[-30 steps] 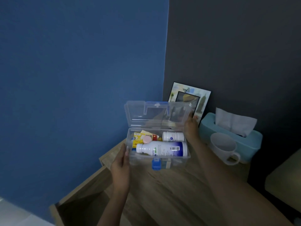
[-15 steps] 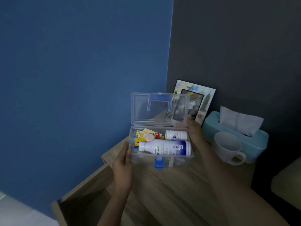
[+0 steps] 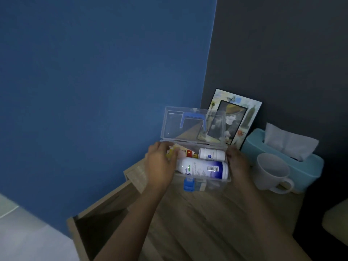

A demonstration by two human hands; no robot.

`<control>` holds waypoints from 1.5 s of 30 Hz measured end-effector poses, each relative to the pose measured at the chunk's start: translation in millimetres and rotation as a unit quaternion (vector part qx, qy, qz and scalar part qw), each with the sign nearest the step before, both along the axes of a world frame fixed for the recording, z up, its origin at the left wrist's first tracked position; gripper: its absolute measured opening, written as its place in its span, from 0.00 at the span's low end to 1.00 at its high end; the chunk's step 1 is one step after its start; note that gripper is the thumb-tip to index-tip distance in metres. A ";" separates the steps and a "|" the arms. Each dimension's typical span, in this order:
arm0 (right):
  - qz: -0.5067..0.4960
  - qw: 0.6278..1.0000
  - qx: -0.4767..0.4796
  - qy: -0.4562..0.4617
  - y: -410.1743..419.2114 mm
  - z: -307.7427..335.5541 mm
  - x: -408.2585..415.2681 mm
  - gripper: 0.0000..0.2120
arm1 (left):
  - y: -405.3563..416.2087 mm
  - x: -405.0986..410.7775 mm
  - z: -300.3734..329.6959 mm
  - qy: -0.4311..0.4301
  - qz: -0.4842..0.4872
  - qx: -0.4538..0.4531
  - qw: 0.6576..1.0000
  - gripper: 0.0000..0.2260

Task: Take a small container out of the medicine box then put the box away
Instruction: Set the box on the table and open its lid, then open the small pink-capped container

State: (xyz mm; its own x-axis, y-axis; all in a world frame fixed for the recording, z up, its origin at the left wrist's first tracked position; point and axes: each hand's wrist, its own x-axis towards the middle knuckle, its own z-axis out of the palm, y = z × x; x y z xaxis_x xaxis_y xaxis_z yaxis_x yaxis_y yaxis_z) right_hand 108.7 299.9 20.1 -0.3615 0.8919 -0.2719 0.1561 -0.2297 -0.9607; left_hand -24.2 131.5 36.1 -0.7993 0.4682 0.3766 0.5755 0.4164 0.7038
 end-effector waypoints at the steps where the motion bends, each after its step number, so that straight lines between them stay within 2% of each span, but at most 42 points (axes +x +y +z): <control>1: 0.000 1.000 0.008 -0.001 -8.5 0.6 7.1 0.15 | 11.0 -1.4 4.7 -0.010 -0.006 -0.051 0.999 0.16; 3: 0.004 1.000 0.017 0.010 -23.0 0.1 18.7 0.14 | 31.0 -4.3 9.2 -0.036 -0.011 -0.154 0.987 0.20; 5: 0.019 0.999 0.033 0.004 -37.0 -1.5 29.3 0.14 | 45.1 -7.3 9.2 -0.044 -0.013 -0.213 0.976 0.21; 10: 0.051 0.995 0.076 -0.043 -49.2 -16.5 42.8 0.14 | 58.8 -14.4 9.1 -0.132 -0.029 -0.218 0.967 0.15; 15: 0.031 0.998 0.045 -0.027 -56.0 -5.9 39.8 0.17 | 53.6 -15.2 12.4 -0.162 -0.025 -0.160 0.973 0.12; 19: -0.036 0.997 0.067 0.014 -75.9 20.5 46.5 0.16 | 30.4 -9.8 23.5 -0.236 -0.033 0.022 0.971 0.09; 21: -0.043 0.991 0.116 0.046 -93.1 32.4 55.4 0.15 | 9.6 7.9 31.3 -0.329 -0.081 0.131 0.932 0.08; 23: 0.003 0.987 0.131 0.094 -112.3 33.8 62.4 0.13 | -12.7 36.9 31.0 -0.402 -0.121 0.181 0.889 0.08; 26: 0.036 0.987 0.069 0.140 -139.9 17.2 66.0 0.10 | -37.5 82.4 13.3 -0.475 -0.140 0.182 0.850 0.08; 33: 0.028 0.992 0.042 0.113 -174.8 -13.7 82.5 0.12 | -61.9 130.4 -21.4 -0.550 -0.160 0.182 0.799 0.12; 34: 0.023 0.993 0.041 0.108 -174.8 -15.8 84.5 0.13 | -63.4 132.5 -21.8 -0.545 -0.166 0.178 0.803 0.13; 36: 0.020 0.994 0.048 0.098 -175.8 -18.1 86.7 0.13 | -65.7 135.5 -24.1 -0.503 -0.173 0.165 0.831 0.11; 39: 0.017 0.994 0.047 0.095 -181.0 -21.5 86.3 0.13 | -65.9 142.0 -30.2 -0.385 -0.173 0.138 0.896 0.08; 41: 0.005 0.994 0.039 0.101 -184.8 -24.9 84.7 0.13 | -64.3 147.8 -37.0 -0.288 -0.162 0.099 0.939 0.09; 43: -0.007 0.995 0.048 0.088 -188.3 -28.0 82.8 0.13 | -62.7 152.5 -40.0 -0.223 -0.143 0.068 0.962 0.11; 45: -0.013 0.995 0.054 0.081 -191.8 -30.9 81.6 0.13 | -60.7 155.9 -40.1 -0.198 -0.133 0.029 0.971 0.12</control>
State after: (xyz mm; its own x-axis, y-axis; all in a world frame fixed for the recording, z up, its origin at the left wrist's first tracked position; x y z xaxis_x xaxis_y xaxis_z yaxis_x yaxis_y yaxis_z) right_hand 190.3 108.1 -10.8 -0.3689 0.9224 -0.1143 -0.0078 -0.1261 -0.9920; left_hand 131.7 70.8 -3.9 -0.7403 0.6653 0.0971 0.3374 0.2427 0.9095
